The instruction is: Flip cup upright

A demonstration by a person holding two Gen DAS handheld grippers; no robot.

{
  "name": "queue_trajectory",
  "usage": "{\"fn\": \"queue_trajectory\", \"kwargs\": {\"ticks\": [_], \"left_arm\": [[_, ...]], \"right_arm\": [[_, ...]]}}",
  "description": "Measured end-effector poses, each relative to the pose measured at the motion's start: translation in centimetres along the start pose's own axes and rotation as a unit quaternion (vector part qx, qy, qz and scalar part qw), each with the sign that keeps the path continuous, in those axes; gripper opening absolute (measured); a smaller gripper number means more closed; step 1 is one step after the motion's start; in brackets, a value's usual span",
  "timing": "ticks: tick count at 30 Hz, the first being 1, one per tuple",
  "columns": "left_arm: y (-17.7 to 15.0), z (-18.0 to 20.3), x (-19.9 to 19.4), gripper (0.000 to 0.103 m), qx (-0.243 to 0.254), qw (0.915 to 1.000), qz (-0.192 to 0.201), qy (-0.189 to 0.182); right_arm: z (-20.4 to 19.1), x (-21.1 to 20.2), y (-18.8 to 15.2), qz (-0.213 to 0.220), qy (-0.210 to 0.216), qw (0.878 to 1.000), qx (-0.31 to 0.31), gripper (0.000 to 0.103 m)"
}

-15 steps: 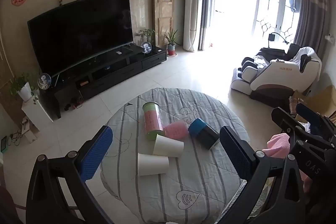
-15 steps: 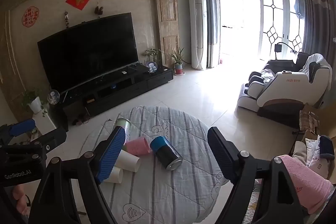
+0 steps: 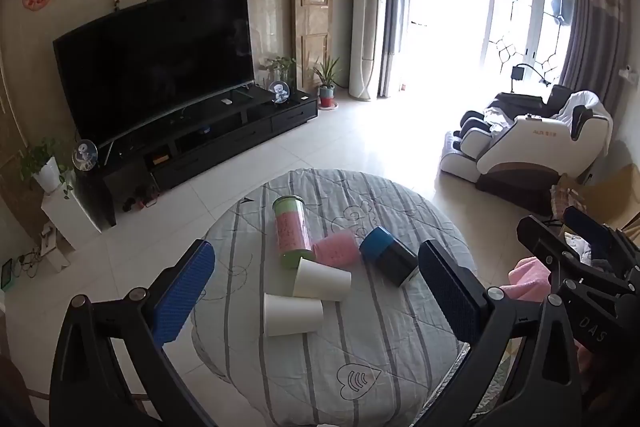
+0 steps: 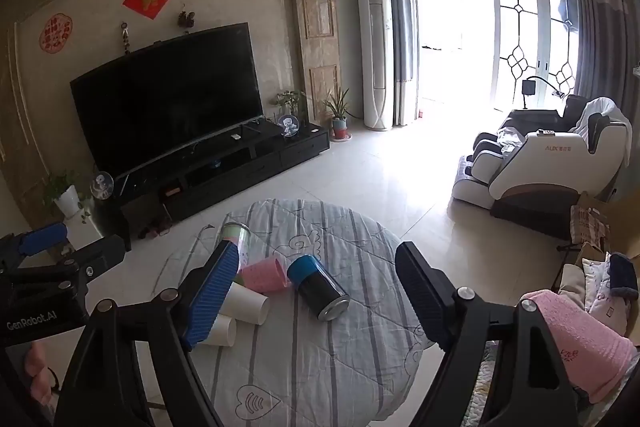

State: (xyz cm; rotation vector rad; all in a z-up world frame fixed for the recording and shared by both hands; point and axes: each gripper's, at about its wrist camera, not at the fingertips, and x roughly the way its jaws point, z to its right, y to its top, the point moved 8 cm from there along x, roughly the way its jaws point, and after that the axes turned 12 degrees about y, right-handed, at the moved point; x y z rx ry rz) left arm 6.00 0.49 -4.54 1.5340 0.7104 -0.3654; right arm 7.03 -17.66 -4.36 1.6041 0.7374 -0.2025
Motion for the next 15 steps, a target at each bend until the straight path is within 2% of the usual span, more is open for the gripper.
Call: {"fn": "queue_trajectory", "kwargs": {"ticks": [15], "left_arm": [[0.55,0.55,0.02,0.103,0.009,0.9999,0.007,-0.004]], "right_arm": [[-0.22,-0.16,0.49,0.003,-0.002,1.000,-0.005,0.082]]}}
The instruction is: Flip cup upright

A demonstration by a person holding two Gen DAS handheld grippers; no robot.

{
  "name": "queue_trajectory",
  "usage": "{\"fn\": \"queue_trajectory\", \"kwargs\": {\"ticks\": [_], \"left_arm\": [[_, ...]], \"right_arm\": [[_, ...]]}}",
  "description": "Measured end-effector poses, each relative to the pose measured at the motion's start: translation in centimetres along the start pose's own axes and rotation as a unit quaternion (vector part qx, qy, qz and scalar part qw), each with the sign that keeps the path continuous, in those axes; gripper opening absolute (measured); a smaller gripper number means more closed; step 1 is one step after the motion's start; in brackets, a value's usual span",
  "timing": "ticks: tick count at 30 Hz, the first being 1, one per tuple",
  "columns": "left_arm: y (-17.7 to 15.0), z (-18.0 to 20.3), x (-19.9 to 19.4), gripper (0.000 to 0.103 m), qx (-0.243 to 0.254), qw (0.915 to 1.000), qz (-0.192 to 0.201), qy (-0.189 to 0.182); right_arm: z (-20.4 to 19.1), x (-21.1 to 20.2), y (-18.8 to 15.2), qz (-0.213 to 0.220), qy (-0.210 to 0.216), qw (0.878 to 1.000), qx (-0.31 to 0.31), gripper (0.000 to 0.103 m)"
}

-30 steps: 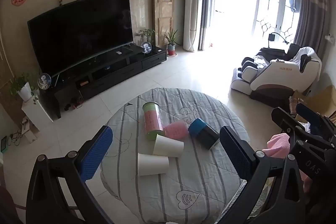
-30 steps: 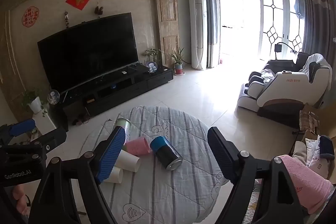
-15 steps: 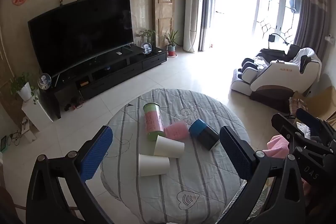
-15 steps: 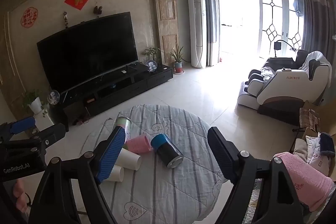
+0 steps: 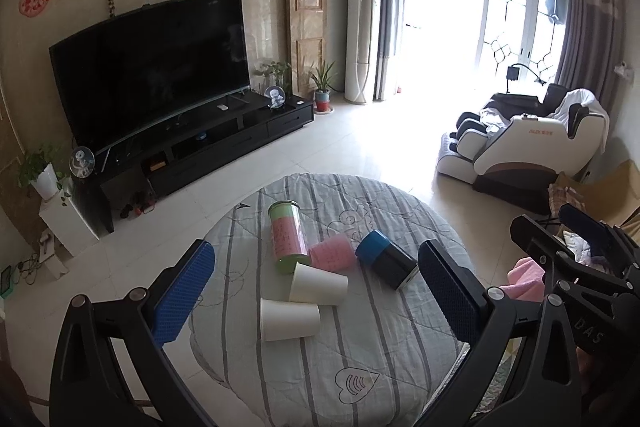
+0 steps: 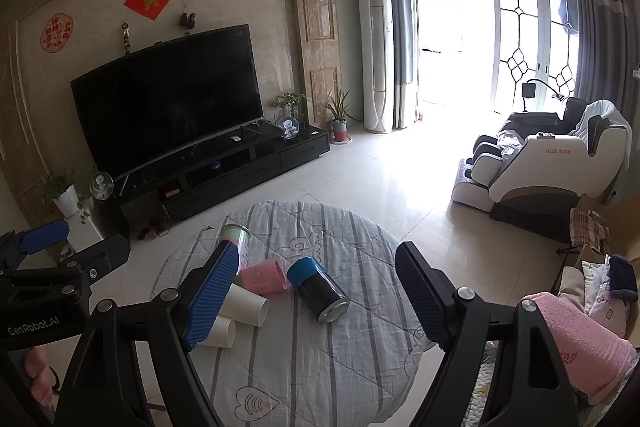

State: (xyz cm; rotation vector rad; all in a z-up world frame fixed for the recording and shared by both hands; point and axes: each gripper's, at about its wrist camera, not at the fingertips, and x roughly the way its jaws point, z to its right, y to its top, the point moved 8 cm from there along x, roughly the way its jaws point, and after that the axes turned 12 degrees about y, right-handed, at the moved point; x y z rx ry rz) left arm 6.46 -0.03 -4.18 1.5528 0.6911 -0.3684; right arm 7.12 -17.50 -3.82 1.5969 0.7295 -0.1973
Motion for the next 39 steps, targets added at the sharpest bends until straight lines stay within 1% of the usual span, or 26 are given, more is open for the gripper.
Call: {"fn": "queue_trajectory", "kwargs": {"ticks": [23,33,39], "left_arm": [[0.3,0.6,0.6,0.103,0.000,1.0000,0.004,0.002],[0.8,0.3,0.9,0.103,-0.003,0.9999,0.009,0.005],[0.8,0.4,1.7,0.103,-0.005,0.9999,0.002,0.010]], "right_arm": [[0.6,0.5,0.0,0.004,0.001,1.000,-0.001,0.082],[0.4,0.4,0.4,0.013,-0.004,1.000,-0.011,0.082],[0.7,1.0,0.4,0.008,0.001,1.000,-0.011,0.082]]}}
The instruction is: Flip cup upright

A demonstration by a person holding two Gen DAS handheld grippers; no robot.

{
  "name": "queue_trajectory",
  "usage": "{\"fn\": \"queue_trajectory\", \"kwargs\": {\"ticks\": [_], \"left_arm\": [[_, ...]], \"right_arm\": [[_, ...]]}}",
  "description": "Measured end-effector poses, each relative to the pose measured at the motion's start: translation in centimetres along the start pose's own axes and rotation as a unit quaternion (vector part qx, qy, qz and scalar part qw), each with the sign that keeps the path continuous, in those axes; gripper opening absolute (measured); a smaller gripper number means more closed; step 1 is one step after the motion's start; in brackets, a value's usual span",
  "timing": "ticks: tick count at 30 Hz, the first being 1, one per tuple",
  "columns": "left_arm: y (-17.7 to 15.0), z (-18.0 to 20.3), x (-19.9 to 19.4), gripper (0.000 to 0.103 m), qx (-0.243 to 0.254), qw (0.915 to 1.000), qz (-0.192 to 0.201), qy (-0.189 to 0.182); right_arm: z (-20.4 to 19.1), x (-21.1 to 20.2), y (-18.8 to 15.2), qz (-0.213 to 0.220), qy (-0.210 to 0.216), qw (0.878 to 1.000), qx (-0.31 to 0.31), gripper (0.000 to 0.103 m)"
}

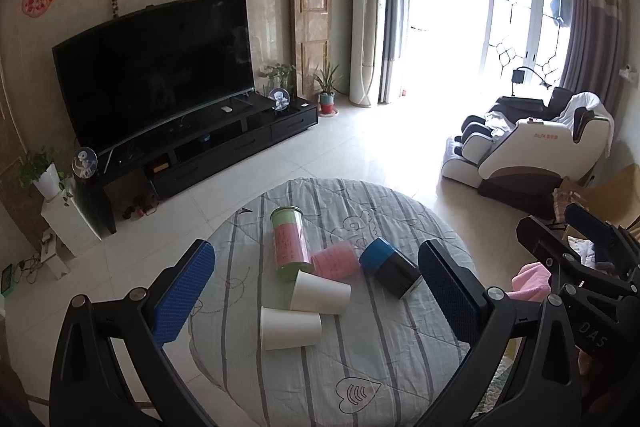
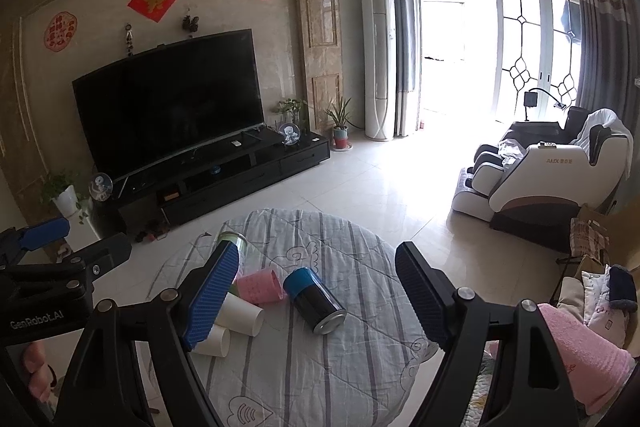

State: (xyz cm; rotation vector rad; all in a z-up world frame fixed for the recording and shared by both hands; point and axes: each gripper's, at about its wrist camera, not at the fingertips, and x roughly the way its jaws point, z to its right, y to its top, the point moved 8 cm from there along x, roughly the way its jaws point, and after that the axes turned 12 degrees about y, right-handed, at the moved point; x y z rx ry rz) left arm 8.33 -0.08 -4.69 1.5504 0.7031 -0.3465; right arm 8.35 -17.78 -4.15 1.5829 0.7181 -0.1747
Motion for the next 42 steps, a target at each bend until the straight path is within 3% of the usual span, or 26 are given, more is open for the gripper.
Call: {"fn": "queue_trajectory", "kwargs": {"ticks": [12,28,36,42], "left_arm": [[-3.4,1.0,3.4,0.103,0.004,0.9969,-0.076,0.017],[-8.0,1.3,6.5,0.103,-0.006,0.9820,-0.178,0.062],[-9.5,1.6,7.2,0.103,-0.024,0.9754,-0.207,0.072],[-9.1,1.6,7.0,0.103,-0.027,0.9765,-0.199,0.078]], "right_arm": [[1.4,3.0,-2.9,-0.072,0.017,0.997,0.024,0.082],[3.4,7.6,-7.3,-0.179,0.059,0.981,0.046,0.082],[3.9,8.8,-9.2,-0.207,0.079,0.974,0.047,0.082],[4.0,8.8,-8.7,-0.204,0.080,0.975,0.045,0.082]]}}
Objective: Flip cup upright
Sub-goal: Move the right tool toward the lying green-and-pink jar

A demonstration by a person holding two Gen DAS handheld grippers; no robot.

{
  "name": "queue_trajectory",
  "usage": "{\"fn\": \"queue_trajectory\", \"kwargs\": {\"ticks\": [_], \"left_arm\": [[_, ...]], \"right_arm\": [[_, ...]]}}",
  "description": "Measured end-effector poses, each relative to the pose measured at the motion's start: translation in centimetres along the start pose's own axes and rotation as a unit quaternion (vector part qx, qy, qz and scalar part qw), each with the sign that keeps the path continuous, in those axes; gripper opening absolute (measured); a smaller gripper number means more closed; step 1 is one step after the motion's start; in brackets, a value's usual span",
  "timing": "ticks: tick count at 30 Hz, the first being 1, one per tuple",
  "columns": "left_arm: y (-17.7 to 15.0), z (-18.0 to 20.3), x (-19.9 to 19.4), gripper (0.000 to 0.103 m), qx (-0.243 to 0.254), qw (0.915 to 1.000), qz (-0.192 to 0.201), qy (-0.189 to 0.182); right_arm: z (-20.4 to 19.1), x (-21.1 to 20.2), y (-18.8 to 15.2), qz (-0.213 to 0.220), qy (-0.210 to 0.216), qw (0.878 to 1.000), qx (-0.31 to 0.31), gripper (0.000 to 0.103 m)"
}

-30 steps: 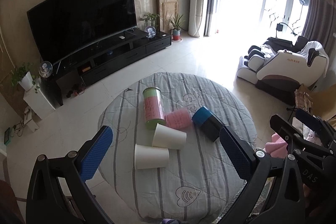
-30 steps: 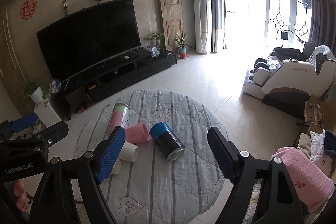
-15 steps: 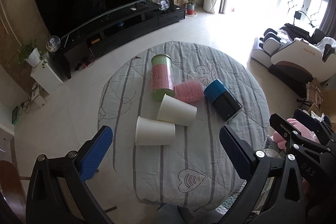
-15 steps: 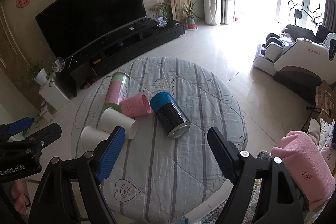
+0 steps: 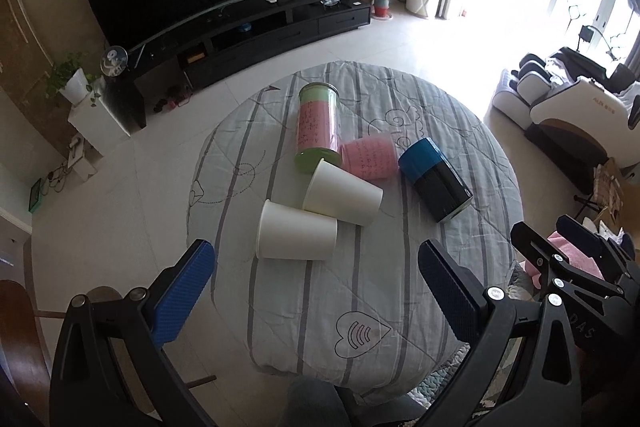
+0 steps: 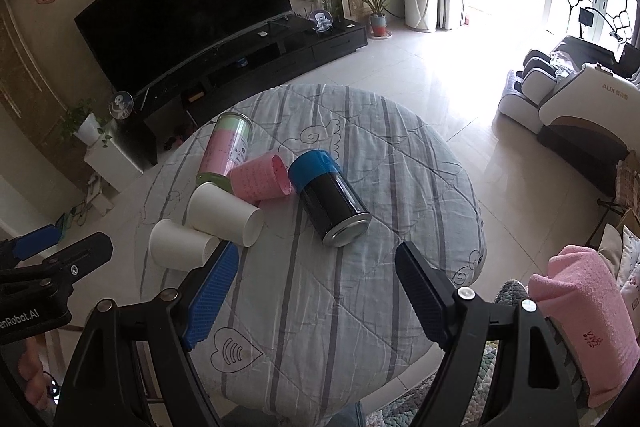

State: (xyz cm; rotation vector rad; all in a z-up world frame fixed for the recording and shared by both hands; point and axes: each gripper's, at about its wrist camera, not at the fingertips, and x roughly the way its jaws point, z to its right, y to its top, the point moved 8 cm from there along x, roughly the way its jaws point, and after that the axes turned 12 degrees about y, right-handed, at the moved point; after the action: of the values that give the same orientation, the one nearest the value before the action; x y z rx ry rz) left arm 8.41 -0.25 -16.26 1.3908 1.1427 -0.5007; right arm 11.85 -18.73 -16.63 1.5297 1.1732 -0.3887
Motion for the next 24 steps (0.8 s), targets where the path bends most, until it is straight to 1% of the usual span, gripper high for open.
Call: {"fn": "queue_trajectory", "kwargs": {"ticks": [5,14,17,19,24], "left_arm": [[0.1,-0.3,0.3,0.103,0.002,1.0000,-0.004,-0.004],[1.1,-1.2,2.4,0.103,0.018,0.9992,-0.011,-0.034],[1.9,-1.8,4.0,0.103,0.032,0.9984,-0.017,-0.044],[2.6,-2.4,5.2,0.103,0.050,0.9978,-0.019,-0.039],[5.4,-4.4,8.1,0.103,0.070,0.9960,-0.021,-0.052]], "right_arm": [[-0.2,0.2,0.1,-0.001,-0.003,1.000,0.002,0.082],[-1.2,1.6,0.2,-0.008,-0.022,1.000,0.016,0.082],[-2.0,2.9,0.6,-0.014,-0.032,0.999,0.021,0.082],[-2.9,4.1,1.1,-0.016,-0.036,0.999,0.027,0.082],[-5.3,7.6,3.1,-0.023,-0.044,0.998,0.037,0.082]]}}
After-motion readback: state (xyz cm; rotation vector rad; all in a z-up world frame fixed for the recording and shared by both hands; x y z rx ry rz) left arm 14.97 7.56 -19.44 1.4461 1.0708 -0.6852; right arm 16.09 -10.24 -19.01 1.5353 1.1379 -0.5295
